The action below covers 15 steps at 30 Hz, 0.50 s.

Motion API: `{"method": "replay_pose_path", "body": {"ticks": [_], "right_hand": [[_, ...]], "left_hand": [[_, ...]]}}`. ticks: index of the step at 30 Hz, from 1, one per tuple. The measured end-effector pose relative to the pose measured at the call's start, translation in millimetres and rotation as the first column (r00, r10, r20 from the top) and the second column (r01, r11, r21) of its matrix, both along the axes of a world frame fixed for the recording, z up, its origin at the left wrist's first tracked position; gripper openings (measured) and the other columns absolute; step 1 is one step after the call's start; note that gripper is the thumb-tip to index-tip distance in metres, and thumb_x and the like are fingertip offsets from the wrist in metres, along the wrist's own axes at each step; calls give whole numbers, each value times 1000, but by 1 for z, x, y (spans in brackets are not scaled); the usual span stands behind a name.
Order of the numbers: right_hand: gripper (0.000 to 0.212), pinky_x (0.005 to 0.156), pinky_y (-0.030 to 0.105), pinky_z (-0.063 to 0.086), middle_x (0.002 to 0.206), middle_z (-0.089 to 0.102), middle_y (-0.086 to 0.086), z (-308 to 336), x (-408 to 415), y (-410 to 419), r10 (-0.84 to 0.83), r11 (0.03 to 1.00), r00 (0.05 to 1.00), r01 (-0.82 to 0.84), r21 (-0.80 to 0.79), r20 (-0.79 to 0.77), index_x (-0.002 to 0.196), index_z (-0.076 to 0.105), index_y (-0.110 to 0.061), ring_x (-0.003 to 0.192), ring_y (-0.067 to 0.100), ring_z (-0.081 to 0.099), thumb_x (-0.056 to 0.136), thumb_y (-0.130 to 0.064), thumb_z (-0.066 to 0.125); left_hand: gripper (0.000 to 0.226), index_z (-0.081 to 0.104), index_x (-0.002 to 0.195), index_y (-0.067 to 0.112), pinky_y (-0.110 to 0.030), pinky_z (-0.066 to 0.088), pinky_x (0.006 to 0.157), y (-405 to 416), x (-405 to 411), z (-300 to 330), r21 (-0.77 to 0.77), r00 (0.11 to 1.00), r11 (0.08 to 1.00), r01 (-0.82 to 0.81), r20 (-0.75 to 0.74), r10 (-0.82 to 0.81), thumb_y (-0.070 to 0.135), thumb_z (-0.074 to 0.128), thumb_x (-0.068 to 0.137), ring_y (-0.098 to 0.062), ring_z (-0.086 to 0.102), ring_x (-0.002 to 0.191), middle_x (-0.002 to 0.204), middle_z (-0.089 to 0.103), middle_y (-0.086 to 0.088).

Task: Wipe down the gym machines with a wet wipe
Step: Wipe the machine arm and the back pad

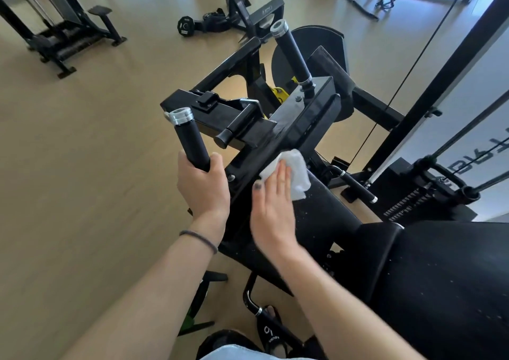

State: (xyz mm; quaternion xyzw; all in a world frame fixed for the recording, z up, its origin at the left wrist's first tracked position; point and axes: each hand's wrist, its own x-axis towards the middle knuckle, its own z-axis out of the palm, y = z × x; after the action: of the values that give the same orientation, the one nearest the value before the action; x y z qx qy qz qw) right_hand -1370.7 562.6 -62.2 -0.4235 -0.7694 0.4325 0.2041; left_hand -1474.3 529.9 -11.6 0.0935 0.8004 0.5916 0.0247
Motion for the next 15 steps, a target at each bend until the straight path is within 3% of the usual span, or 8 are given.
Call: {"method": "replay_pose_path", "body": {"ticks": [5,11,15], "right_hand": [[63,126,29,-10,169,-17,-4,15,-7,53,-64,990,998,59,-132,-30,160,-7,-13,148,-2,-21,110,-45,12],[71,123,21,-12,165,-25,-9,-2,15,-59,107,994,994,-107,40,-2,158,-13,-20,148,-2,-27,100,-58,1],[65,126,28,-8,166,-20,-8,-6,8,-8,44,999,999,-44,21,2,160,-9,-17,150,0,-24,107,-50,7]], "left_hand": [[10,52,92,18,-31,55,59,0,-1,-1,-6,1000,1000,4,-11,-4,23,58,86,-23,65,68,83,66,-8],[11,54,94,15,-26,53,56,0,0,-1,15,1000,1000,-1,-16,1,21,58,86,-18,64,63,83,65,-8],[9,52,91,17,-24,51,56,-1,0,1,29,1000,999,19,7,-19,21,59,86,-22,64,67,84,65,-9]]}}
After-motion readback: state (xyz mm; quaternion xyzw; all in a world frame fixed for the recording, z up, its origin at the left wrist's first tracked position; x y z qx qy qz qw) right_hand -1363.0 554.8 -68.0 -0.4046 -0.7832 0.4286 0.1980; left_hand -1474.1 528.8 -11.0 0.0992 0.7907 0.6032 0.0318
